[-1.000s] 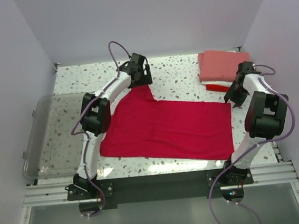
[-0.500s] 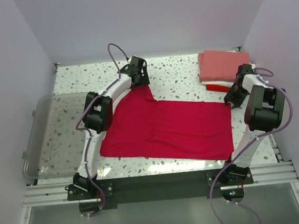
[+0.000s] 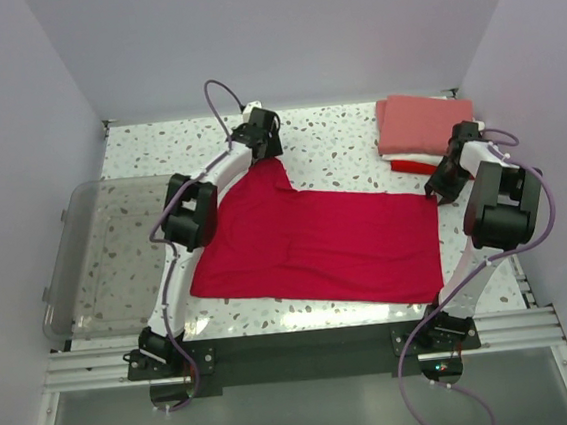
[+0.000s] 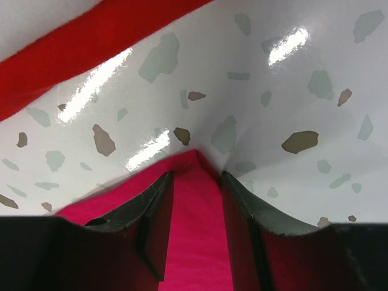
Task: Fold and stack the t-shirts
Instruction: Fold the tshirt
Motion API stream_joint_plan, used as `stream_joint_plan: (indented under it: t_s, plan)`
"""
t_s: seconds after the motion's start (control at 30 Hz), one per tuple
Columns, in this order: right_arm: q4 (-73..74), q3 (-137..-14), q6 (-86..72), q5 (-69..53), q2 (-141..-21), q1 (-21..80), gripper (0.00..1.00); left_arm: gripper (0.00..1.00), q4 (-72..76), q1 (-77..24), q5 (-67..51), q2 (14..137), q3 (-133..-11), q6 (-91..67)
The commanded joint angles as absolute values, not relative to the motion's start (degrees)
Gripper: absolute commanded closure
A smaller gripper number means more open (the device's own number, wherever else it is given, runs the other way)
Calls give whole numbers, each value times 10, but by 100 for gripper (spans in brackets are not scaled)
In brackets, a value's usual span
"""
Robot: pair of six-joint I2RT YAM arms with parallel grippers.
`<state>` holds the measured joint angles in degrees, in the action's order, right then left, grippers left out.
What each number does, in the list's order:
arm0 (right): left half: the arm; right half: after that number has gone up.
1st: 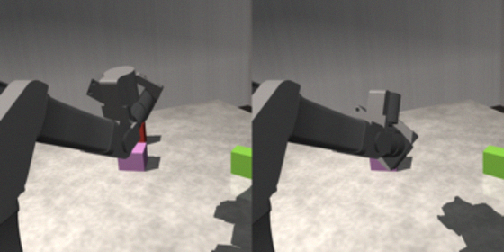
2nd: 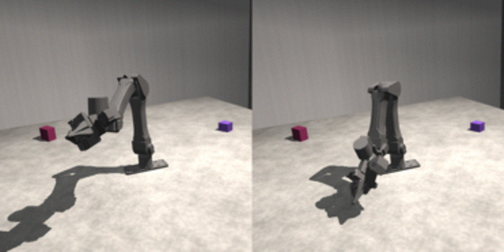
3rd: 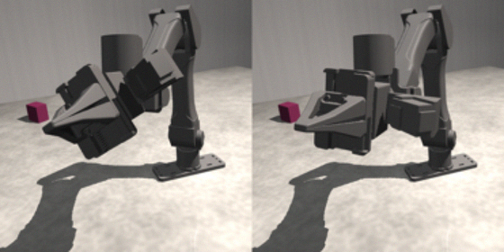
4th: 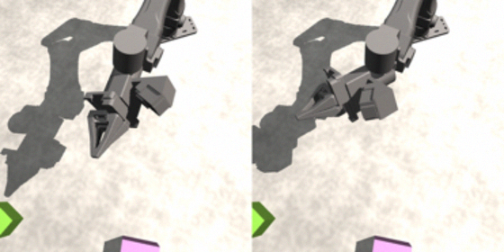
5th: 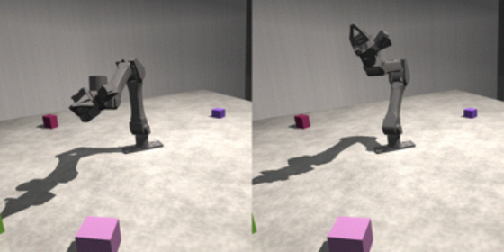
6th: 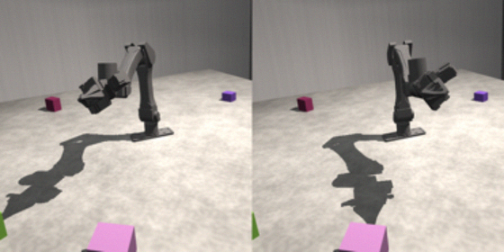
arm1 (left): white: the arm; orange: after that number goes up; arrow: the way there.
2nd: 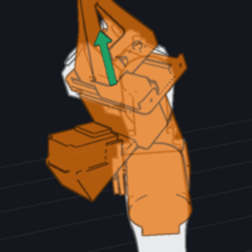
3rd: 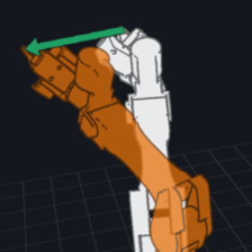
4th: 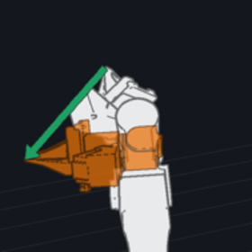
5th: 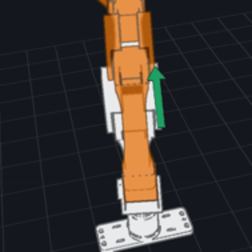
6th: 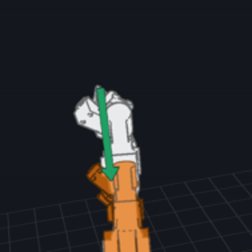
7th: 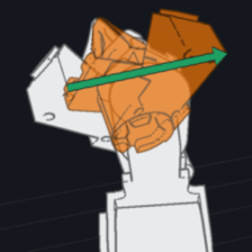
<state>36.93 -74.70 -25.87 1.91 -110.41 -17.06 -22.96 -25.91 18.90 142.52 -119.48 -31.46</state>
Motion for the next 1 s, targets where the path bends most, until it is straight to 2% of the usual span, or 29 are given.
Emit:
stream_joint_plan:
  t_s: [0.0,0.2,0.3,0.37,0.57,0.7,0.73,0.8,0.97]
  plan:
    - [341,-728,-268,4,-1123,-171,59,25,-202,-257,201,1450,-1219,-294]
    - [339,-722,-268,5,-1127,-172,60,38,-182,-265,212,1459,-1220,-259]
    - [340,-722,-268,6,-1124,-172,60,50,-184,-272,217,1460,-1219,-245]
    - [341,-722,-267,7,-1123,-172,60,52,-185,-274,221,1456,-1212,-245]
    - [342,-722,-269,7,-1129,-175,60,69,-178,-279,212,1455,-1199,-229]
    - [341,-723,-271,7,-1136,-181,60,92,-176,-282,204,1457,-1200,-228]
    - [340,-723,-270,6,-1137,-183,64,95,-177,-282,205,1457,-1201,-228]
    - [340,-730,-266,6,-1141,-187,66,100,-180,-282,213,1455,-1204,-227]
    - [345,-753,-262,9,-1159,-195,73,100,-178,-282,227,1438,-1206,-228]
